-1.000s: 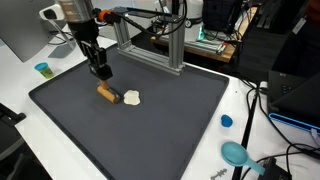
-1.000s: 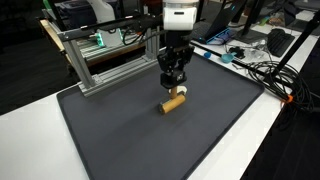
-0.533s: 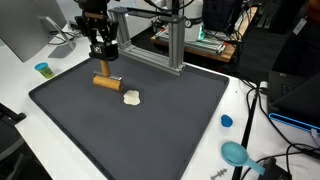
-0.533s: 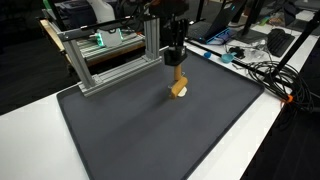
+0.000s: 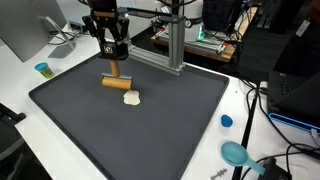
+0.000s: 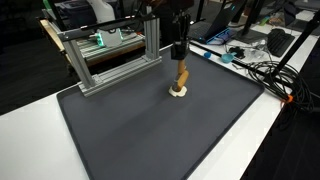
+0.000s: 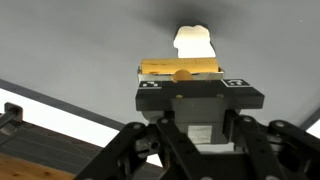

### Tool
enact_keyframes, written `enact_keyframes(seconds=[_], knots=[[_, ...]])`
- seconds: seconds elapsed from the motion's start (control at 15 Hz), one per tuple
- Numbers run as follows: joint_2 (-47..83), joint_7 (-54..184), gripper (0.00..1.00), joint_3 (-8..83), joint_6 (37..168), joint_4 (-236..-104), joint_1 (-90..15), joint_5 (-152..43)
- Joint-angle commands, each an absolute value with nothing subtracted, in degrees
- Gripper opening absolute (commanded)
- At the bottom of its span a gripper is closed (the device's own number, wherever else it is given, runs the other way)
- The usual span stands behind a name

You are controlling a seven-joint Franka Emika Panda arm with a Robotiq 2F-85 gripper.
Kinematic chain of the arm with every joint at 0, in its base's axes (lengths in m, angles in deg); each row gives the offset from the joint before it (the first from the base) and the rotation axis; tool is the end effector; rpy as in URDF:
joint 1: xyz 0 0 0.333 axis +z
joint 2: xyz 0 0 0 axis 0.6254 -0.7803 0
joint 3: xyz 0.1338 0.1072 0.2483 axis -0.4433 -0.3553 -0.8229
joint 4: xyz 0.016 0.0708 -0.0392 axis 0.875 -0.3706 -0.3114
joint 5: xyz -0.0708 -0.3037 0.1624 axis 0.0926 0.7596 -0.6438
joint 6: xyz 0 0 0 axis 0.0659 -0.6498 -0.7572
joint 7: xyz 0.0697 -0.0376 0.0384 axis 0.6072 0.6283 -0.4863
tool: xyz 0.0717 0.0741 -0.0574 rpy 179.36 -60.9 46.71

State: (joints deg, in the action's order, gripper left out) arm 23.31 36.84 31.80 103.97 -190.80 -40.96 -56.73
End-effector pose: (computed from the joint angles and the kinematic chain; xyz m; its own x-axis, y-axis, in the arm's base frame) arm 0.5774 -0.0091 0.3873 0.9005 0.3972 0.1772 0.3876 -0.9177 0.0872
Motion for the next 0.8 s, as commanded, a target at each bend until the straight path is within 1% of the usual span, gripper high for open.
enact_keyframes(seconds=[0.0,0.33,0.73], knots=[[22.1,36.0,0.22,30.6,102.1,-189.8,-40.4,-57.5],[18.3,38.1,0.22,30.0,101.4,-186.9,-39.3,-55.7],[10.6,41.4,0.22,30.4,98.3,-180.2,-37.8,-53.7]])
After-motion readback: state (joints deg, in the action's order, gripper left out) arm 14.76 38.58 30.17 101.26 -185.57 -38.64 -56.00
